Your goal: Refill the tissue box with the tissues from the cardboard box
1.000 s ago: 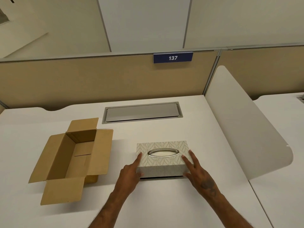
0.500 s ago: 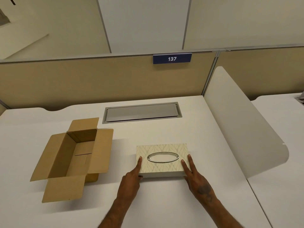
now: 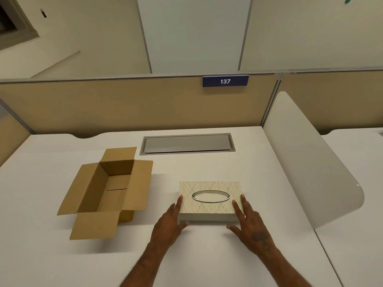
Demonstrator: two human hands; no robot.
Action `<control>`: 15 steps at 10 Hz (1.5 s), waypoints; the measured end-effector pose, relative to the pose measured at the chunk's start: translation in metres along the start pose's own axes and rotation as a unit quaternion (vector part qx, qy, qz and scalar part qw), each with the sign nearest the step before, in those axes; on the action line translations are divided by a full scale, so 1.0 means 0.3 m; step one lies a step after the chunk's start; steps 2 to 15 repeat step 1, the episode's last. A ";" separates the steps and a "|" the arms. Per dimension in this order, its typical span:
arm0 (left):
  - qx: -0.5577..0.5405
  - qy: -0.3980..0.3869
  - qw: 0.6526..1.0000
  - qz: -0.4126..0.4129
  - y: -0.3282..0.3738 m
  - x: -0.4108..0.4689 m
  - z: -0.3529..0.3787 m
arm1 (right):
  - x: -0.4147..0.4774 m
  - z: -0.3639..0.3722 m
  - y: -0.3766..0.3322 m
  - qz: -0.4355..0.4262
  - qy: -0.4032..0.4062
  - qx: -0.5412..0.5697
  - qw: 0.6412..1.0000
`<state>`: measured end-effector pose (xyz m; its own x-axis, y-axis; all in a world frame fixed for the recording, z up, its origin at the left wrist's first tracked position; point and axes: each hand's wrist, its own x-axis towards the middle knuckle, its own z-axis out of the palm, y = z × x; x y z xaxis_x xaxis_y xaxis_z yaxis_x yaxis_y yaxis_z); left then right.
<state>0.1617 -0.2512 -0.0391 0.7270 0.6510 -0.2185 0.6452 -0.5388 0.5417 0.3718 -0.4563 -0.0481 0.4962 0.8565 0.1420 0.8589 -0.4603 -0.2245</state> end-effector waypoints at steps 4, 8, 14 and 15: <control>0.053 0.066 0.996 -0.004 -0.003 -0.037 -0.033 | 0.007 -0.022 -0.050 0.022 0.004 -0.039 0.999; 0.053 0.066 0.996 -0.004 -0.003 -0.037 -0.033 | 0.007 -0.022 -0.050 0.022 0.004 -0.039 0.999; 0.053 0.066 0.996 -0.004 -0.003 -0.037 -0.033 | 0.007 -0.022 -0.050 0.022 0.004 -0.039 0.999; 0.053 0.066 0.996 -0.004 -0.003 -0.037 -0.033 | 0.007 -0.022 -0.050 0.022 0.004 -0.039 0.999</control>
